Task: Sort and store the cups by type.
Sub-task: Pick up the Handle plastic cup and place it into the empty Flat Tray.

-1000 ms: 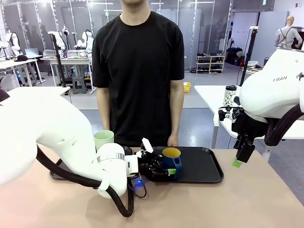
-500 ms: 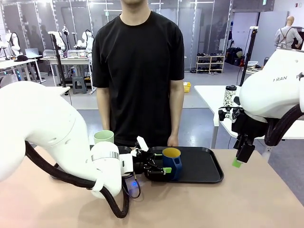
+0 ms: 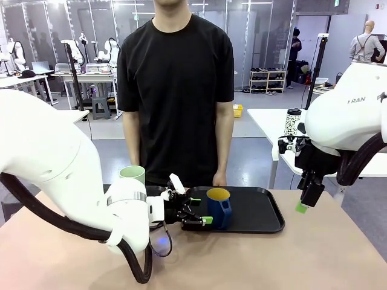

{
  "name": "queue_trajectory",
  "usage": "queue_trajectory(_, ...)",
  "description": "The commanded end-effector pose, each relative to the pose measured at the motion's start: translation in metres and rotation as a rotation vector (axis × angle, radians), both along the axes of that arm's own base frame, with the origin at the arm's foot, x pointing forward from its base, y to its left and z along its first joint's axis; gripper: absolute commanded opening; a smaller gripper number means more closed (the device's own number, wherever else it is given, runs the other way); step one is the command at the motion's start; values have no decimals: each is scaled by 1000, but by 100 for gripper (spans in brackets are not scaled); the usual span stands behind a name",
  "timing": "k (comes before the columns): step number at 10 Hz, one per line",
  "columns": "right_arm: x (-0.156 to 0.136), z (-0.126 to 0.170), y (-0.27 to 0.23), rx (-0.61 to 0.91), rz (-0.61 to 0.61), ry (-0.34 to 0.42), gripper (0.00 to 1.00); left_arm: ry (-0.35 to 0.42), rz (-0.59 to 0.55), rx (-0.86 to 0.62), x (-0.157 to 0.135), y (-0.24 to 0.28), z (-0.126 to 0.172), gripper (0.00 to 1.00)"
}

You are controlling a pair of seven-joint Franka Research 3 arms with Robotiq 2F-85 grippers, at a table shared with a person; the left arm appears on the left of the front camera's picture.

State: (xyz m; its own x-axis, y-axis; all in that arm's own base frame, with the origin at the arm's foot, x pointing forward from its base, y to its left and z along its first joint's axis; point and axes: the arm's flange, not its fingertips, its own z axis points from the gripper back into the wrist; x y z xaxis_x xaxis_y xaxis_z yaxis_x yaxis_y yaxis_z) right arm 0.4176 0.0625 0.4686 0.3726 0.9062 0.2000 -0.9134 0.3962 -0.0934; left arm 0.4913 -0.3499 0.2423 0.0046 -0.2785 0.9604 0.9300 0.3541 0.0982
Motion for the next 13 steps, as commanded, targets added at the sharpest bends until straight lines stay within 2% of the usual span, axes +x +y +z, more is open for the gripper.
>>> queue_trajectory(1, 0, 2, 0, 3, -7, 2, 100, -5, 35, 93, -31, 6, 7, 100)
queue_trajectory(2, 0, 2, 0, 3, -7, 2, 100, -26, 46, 102, -34, 11, 11, 100)
queue_trajectory(3, 0, 2, 0, 3, -7, 2, 100, 7, 14, 38, -8, 2, 3, 100)
queue_trajectory(13, 0, 2, 0, 3, -7, 2, 100, 7, 14, 38, -8, 2, 3, 100)
